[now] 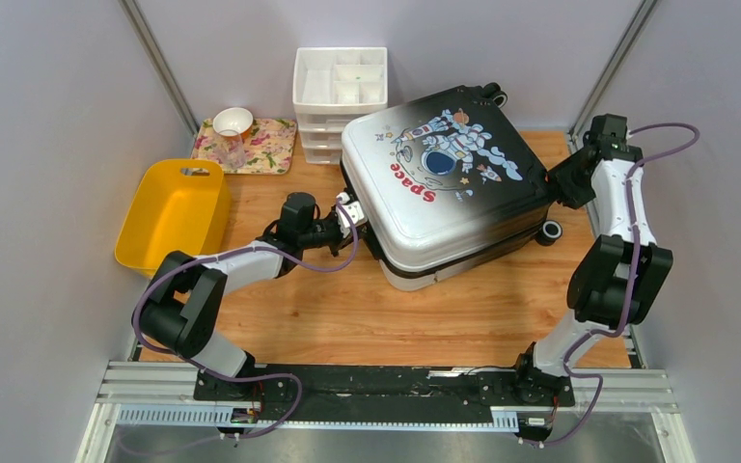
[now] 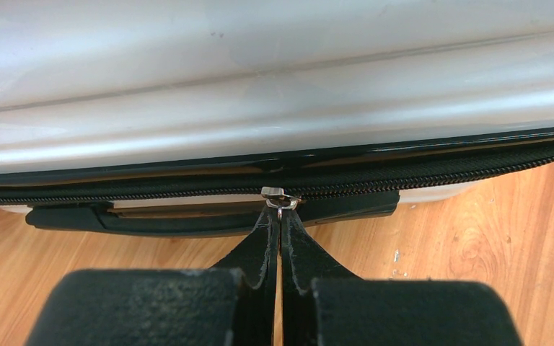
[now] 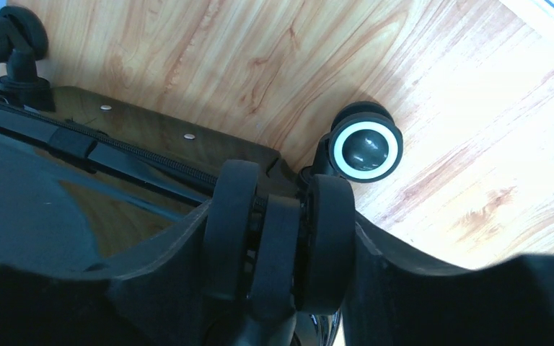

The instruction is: Open, take out, and arrange the luggage

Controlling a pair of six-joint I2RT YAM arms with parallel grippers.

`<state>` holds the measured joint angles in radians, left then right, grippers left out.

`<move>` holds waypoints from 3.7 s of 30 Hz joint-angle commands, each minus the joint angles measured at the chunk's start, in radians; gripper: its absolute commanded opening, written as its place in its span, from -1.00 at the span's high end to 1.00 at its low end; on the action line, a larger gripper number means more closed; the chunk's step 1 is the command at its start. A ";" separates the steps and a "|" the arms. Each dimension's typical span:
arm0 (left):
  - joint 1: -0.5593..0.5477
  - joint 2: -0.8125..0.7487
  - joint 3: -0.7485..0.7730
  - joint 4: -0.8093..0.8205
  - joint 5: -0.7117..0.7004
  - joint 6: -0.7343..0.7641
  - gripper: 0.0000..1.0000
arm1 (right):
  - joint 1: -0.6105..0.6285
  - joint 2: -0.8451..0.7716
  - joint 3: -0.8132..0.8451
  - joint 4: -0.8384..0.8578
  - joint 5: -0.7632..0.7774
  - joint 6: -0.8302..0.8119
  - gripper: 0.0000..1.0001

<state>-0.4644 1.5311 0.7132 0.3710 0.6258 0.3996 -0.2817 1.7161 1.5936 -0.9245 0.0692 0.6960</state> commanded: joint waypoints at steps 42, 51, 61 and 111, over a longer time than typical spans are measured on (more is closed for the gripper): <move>0.270 0.280 0.256 0.272 0.003 0.088 1.00 | -0.289 0.162 0.088 0.029 0.103 -0.661 1.00; 0.284 0.541 0.547 0.316 0.173 0.234 1.00 | -0.258 0.186 0.120 0.050 0.104 -0.693 1.00; 0.099 0.474 0.370 0.594 0.408 0.138 1.00 | -0.125 0.252 0.226 0.073 -0.002 -0.770 1.00; -0.349 0.098 -0.129 0.569 0.081 -0.131 1.00 | 0.335 0.319 0.644 0.423 0.050 -0.759 -0.46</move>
<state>-0.7876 1.6390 0.5781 0.8574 0.6121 0.2817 0.0193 2.0827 2.2059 -0.5198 0.1848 -0.1177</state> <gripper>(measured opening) 0.007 0.739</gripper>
